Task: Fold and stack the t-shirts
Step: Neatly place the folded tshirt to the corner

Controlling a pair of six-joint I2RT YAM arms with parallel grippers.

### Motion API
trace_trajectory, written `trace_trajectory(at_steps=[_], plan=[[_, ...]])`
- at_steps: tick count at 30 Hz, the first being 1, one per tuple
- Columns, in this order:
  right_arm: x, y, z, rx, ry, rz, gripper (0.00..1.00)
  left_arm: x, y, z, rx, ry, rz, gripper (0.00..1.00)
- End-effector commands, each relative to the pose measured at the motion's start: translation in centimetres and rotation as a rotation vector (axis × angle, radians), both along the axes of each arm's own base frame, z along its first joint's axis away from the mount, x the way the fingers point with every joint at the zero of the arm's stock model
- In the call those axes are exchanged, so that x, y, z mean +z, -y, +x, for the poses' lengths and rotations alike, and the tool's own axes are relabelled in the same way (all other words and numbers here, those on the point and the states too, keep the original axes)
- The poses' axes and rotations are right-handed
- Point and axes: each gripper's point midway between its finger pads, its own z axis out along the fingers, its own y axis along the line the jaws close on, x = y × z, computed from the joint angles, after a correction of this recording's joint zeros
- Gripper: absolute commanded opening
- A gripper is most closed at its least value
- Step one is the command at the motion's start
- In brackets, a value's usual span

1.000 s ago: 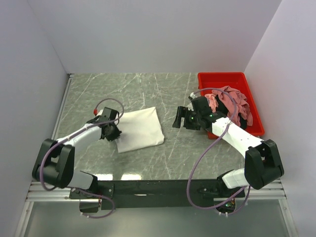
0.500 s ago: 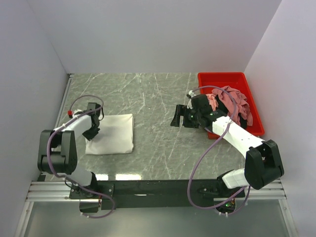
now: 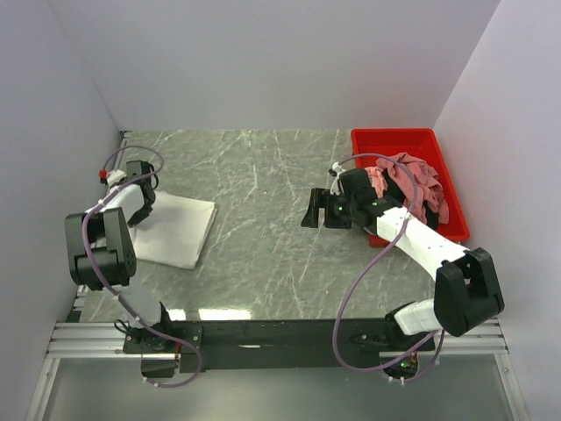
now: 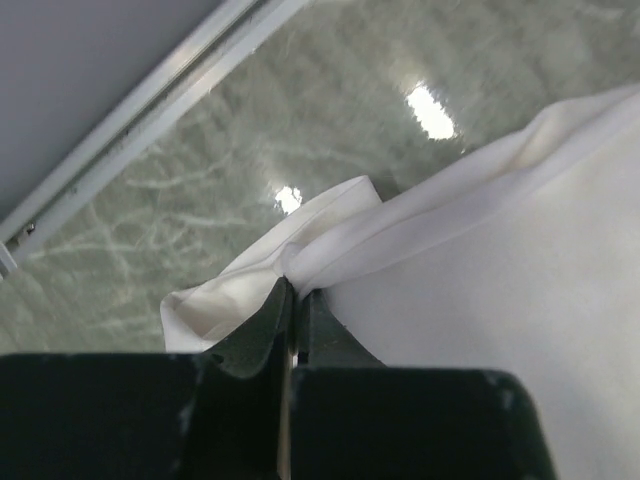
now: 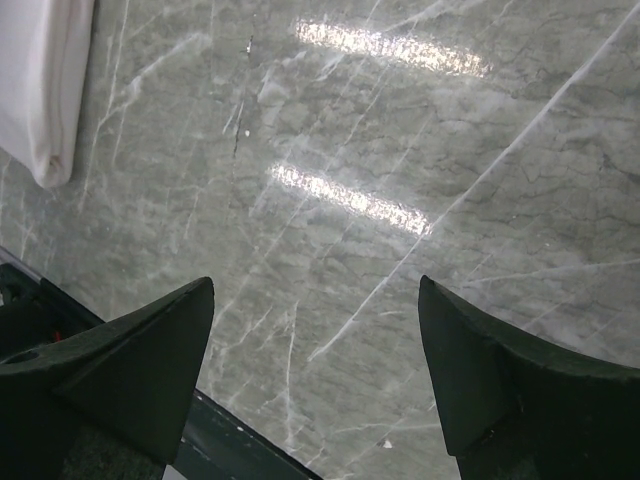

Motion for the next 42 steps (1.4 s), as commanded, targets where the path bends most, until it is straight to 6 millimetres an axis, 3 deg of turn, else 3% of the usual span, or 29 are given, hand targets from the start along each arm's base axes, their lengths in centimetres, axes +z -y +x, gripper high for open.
trace_trajectory(at_steps=[1,11,20,23,25,26,29,32,35,37,38,42], plan=[[0.2,0.0,0.3,0.018,0.019,-0.007,0.89,1.9,-2.4,1.7,0.014,0.012,0.087,0.01],[0.2,0.6,0.6,-0.012,0.036,-0.036,0.89,1.2,-6.4,0.0,0.217,-0.036,0.104,0.01],[0.2,1.0,0.5,-0.028,0.035,-0.048,0.89,3.1,-8.5,-0.9,0.343,0.017,0.138,0.01],[0.4,1.1,0.4,-0.031,0.045,-0.045,0.89,4.1,-9.4,0.2,0.353,0.111,0.108,0.02],[0.5,1.1,0.3,-0.028,0.044,-0.049,0.89,5.0,-9.7,0.7,0.340,0.149,0.099,0.12],[0.6,1.1,0.4,-0.029,0.046,-0.047,0.89,5.0,-9.6,0.8,0.330,0.149,0.082,0.32],[0.7,1.2,0.3,-0.033,0.052,-0.046,0.89,5.8,-9.4,1.4,0.328,0.169,0.066,0.58],[0.7,1.2,0.3,-0.037,0.054,-0.045,0.89,6.7,-8.6,1.8,0.306,0.221,0.020,0.70],[0.9,1.2,0.3,-0.037,0.062,-0.038,0.89,8.3,-6.5,2.6,0.248,0.286,-0.015,0.82],[1.2,1.2,0.3,-0.045,0.070,-0.034,0.89,9.5,-4.1,3.3,0.179,0.313,-0.037,0.97],[1.3,1.3,0.4,-0.048,0.074,-0.035,0.89,10.3,-3.2,3.3,0.154,0.330,-0.045,1.00],[2.2,2.2,0.6,-0.088,0.100,-0.062,0.89,11.9,3.7,4.0,0.013,0.392,-0.133,0.99]])
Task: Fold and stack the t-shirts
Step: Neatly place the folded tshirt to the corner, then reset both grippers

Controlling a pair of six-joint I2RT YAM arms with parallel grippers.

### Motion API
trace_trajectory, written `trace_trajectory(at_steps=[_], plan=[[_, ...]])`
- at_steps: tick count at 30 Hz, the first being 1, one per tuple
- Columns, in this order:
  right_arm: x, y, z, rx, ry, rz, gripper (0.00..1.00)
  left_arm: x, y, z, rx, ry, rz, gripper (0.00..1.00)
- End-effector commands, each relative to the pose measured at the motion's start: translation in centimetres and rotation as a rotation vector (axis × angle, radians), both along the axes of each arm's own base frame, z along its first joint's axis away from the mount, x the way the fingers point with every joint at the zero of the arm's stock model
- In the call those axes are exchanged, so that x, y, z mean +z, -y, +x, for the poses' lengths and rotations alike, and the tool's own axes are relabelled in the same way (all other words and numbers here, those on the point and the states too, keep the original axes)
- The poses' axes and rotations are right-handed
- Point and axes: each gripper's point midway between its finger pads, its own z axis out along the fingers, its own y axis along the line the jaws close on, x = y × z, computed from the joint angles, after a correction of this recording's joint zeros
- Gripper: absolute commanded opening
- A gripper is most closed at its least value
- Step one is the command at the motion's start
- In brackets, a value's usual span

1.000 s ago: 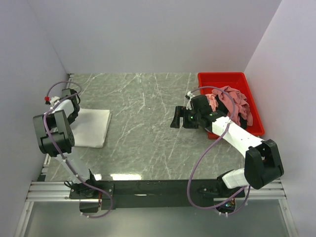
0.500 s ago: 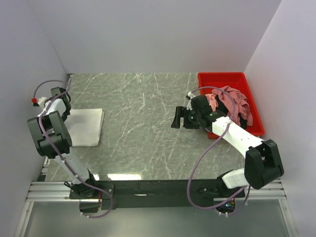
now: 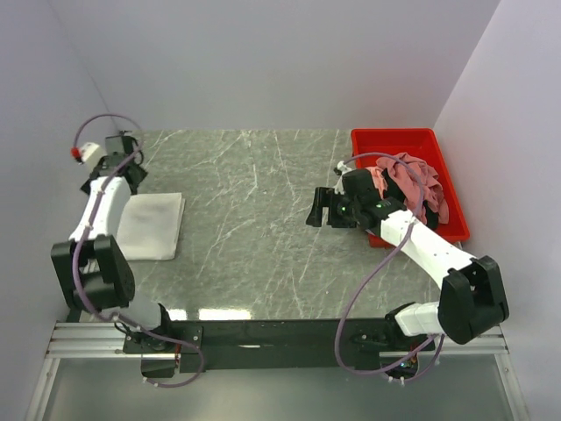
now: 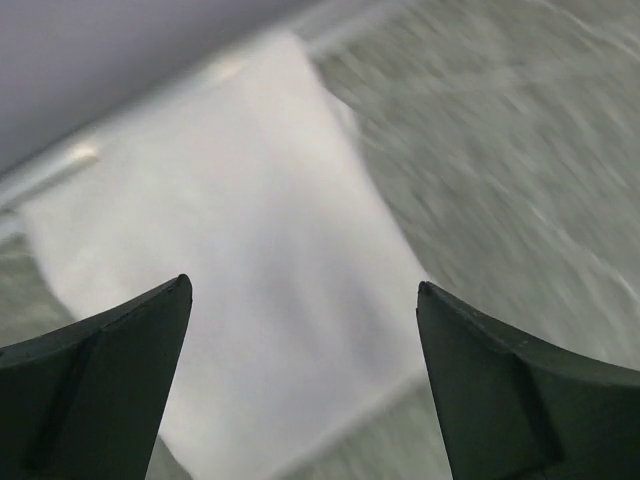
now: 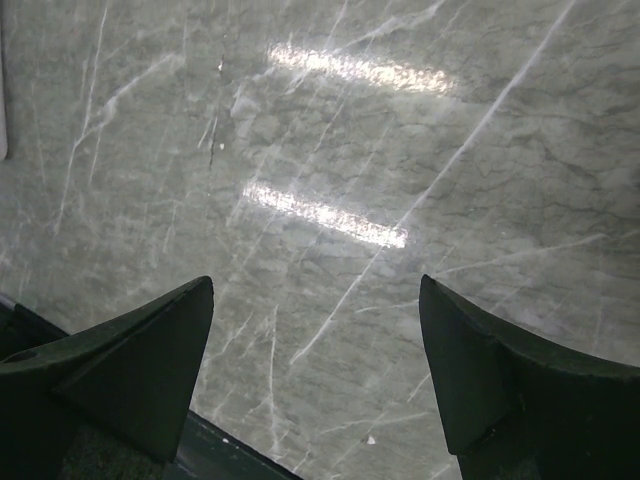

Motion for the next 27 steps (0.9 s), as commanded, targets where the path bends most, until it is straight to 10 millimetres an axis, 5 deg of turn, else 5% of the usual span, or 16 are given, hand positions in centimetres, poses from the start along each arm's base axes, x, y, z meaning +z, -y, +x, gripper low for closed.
trace_trajectory(at_steps=[1,7,9,12,16,27], plan=[[2.2,1.4,0.6,-0.064,0.082,-0.031,0.89,1.7,7.0,0.6,-0.186,0.099,-0.111,0.99],[5.9,4.8,0.3,-0.191,0.208,-0.087,0.90,6.5,19.3,-0.9,-0.523,0.399,-0.252,1.00],[7.5,6.7,0.2,-0.282,0.273,-0.110,0.91,7.0,22.9,-2.4,-0.644,0.479,-0.322,1.00],[8.3,8.0,-0.3,-0.351,0.328,-0.103,0.92,5.8,25.4,-4.2,-0.705,0.477,-0.376,0.99],[10.0,8.9,-1.5,-0.393,0.418,-0.042,0.93,4.5,26.6,-5.3,-0.732,0.426,-0.387,0.99],[9.6,10.6,-2.5,-0.481,0.447,-0.034,0.95,4.8,25.1,-6.1,-0.678,0.440,-0.342,0.99]])
